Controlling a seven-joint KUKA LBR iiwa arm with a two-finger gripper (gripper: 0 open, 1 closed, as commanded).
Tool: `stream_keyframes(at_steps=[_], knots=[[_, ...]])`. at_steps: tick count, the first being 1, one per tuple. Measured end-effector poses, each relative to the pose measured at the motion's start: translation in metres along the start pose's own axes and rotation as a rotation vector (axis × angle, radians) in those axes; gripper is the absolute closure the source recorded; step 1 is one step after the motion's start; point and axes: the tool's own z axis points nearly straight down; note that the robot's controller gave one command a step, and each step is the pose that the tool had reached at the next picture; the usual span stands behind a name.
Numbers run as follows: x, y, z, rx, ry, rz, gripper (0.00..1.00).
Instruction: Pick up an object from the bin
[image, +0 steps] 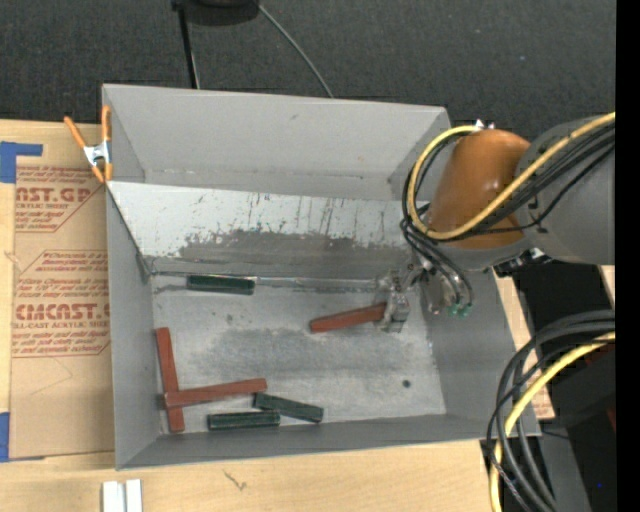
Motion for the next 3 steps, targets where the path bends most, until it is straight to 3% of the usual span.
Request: stream_keyframes(at_steps=[1,2,3], knots=[[0.007,0.004,-0.068,0.0,-0.002,-0.049,1.0],[0.005,0.006,-0.136,0.001,-0.004,-0.193,1.0],[0.03,-0.003,-0.21,0.001,-0.008,-0.11,1.0]])
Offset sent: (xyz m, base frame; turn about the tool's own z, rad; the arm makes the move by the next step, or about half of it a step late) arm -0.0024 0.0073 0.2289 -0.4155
